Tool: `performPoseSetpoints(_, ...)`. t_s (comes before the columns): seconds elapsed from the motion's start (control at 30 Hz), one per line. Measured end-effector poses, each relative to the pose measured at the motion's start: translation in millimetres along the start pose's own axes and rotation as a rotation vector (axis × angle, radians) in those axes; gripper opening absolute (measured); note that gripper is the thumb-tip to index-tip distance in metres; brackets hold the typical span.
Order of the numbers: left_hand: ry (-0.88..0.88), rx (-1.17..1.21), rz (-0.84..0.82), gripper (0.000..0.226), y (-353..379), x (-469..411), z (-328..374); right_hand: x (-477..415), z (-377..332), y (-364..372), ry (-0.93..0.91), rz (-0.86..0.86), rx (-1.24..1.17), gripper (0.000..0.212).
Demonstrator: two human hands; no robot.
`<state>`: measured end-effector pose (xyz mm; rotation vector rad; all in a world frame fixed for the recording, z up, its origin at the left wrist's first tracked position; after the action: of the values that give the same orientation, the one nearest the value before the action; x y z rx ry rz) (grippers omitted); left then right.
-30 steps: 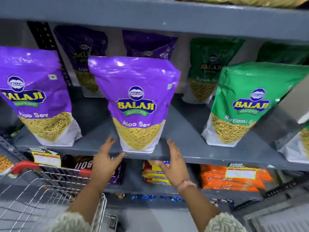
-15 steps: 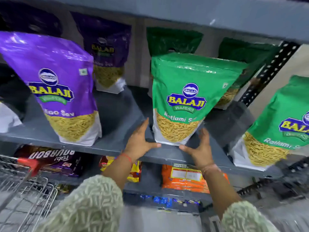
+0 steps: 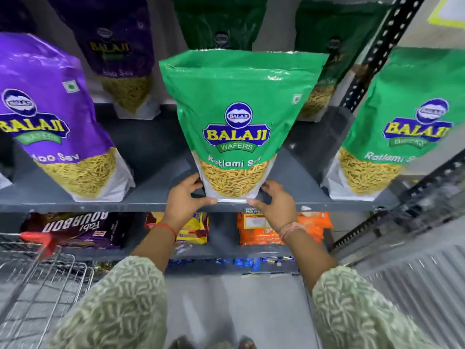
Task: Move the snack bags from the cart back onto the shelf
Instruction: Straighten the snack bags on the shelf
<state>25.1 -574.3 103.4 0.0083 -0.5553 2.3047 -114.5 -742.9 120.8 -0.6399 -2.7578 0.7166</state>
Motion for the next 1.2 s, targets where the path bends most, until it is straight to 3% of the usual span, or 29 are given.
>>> performPoseSetpoints(0.67, 0.000, 0.014, -0.043, 0.076, 1, 6, 8, 0, 0, 2, 0.022, -0.005, -0.080, 0.058)
performPoseSetpoints(0.73, 0.000, 0.040, 0.038, 0.074, -3, 17, 5, 13, 3, -10, 0.025, 0.090, -0.136, 0.063)
performPoseSetpoints(0.83, 0.039, -0.088, 0.405, 0.050, -12, 71, 8, 62, 33, -53, 0.069, 0.458, -0.329, 0.053)
performPoseSetpoints(0.87, 0.066, -0.170, 0.441, 0.044, -2, 85, 13, 81, 46, -71, 0.065, 0.594, -0.357, 0.049)
performPoseSetpoints(0.93, 0.119, -0.229, 0.280, 0.044, 46, 88, 28, 112, 69, -115, 0.050, 0.811, -0.315, 0.046)
performPoseSetpoints(1.0, 0.187, -0.237, 0.024, 0.061, 104, 70, 53, 124, 86, -158, 0.091, 0.889, -0.202, 0.051)
performPoseSetpoints(1.1, 0.226, -0.145, -0.123, 0.057, 163, 29, 100, 105, 109, -199, 0.165, 0.768, -0.119, 0.064)
performPoseSetpoints(1.2, 0.174, -0.116, -0.254, 0.090, 210, -24, 125, 69, 120, -201, 0.211, 0.475, -0.107, 0.069)
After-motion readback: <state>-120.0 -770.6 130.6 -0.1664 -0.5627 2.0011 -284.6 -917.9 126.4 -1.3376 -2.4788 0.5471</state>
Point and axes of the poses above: each hand's wrist, its own x-axis away from the middle knuckle, its own y-axis out of the palm, z = x × y, the point moved 9 cm from there along -x, towards the middle knuckle, and after that the axes turned 12 degrees about -z, right-handed, at the moved point
